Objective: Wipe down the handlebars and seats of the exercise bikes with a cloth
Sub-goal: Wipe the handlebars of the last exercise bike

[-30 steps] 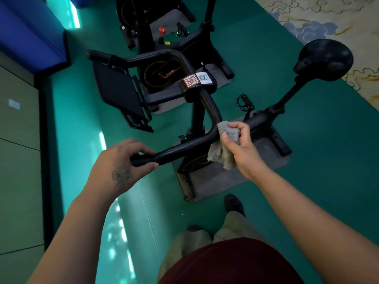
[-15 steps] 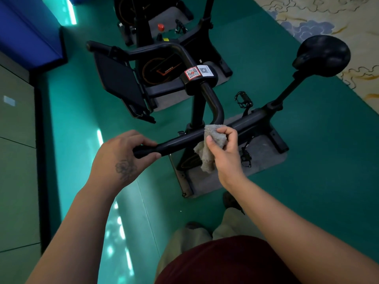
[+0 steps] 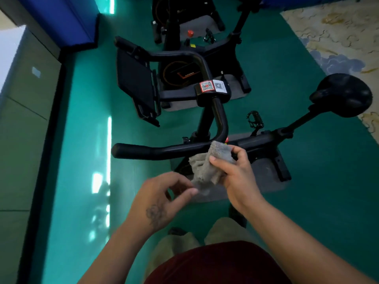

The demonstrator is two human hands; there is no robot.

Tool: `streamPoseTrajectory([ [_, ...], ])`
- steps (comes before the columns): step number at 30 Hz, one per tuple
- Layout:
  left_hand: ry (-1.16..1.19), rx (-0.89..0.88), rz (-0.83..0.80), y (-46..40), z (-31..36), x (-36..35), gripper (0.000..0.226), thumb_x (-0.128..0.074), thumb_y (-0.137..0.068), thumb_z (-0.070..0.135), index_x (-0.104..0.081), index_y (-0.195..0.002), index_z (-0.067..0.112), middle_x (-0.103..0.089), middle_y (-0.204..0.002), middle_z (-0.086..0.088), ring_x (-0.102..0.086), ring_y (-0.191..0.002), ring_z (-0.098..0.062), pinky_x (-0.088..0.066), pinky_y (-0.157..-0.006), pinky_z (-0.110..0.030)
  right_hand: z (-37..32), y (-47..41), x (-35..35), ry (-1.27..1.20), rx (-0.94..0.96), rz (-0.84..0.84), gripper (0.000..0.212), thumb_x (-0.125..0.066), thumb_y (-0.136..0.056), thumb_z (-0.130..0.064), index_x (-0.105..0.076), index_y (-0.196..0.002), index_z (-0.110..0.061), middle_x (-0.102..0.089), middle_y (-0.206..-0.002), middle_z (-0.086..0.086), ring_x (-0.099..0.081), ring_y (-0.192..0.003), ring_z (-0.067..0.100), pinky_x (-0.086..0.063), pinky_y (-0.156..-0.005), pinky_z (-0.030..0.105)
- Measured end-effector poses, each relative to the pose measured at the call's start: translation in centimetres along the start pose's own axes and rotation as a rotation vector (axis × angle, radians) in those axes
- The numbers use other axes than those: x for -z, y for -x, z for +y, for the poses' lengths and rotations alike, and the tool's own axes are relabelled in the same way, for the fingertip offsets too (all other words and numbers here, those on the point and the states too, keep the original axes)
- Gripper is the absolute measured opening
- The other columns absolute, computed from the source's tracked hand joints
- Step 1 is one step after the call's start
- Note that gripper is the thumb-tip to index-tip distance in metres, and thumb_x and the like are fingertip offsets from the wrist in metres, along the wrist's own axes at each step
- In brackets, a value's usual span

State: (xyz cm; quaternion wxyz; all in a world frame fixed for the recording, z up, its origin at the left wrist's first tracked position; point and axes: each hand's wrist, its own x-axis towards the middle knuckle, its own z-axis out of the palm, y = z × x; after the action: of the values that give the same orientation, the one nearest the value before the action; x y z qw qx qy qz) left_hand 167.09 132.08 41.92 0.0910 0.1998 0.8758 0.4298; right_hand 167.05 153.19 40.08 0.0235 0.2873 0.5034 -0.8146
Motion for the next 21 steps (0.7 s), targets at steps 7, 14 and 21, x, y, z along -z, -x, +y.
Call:
streamPoseTrajectory([
  [7,0.239,0.313,0.15,-0.5,3.0,-6.6,0.012,-0.084,-0.084,0.04,-0.081,-0.082,0.029,-0.075,-0.079,0.016,-0.069,-0.074,-0.003,-0.046,-0.063,-0.012,-3.3,-2.3,2.2,0.008,-0.143,-0.311,0.059,-0.089,-0.073,-0.009,-0.049,-0.117,-0.013,-0.066,-0.111,0.013,-0.07,-0.098,0.027,-0.062,-0.076,0.038],
  [14,0.493,0.501,0.523,-1.9,6.5,-11.0,0.014,-0.083,-0.085,0.028,-0.074,-0.095,0.03,-0.077,-0.085,0.015,-0.07,-0.078,0.002,-0.055,-0.071,-0.017,-5.0,-5.2,4.5,0.321,-0.15,-0.55,0.048,-0.087,-0.077,-0.015,-0.05,-0.108,-0.011,-0.068,-0.098,0.006,-0.071,-0.09,0.02,-0.059,-0.075,0.03],
  [21,0.803,0.541,0.846,-0.8,6.7,-13.3,0.038,-0.086,-0.077,0.042,-0.07,-0.11,0.031,-0.078,-0.109,-0.005,-0.075,-0.104,-0.027,-0.061,-0.088,-0.052,-5.0,-5.9,5.2,0.553,-0.147,-0.808,0.037,-0.082,-0.079,-0.02,-0.058,-0.106,-0.011,-0.069,-0.094,0.006,-0.069,-0.088,0.022,-0.058,-0.075,0.034],
])
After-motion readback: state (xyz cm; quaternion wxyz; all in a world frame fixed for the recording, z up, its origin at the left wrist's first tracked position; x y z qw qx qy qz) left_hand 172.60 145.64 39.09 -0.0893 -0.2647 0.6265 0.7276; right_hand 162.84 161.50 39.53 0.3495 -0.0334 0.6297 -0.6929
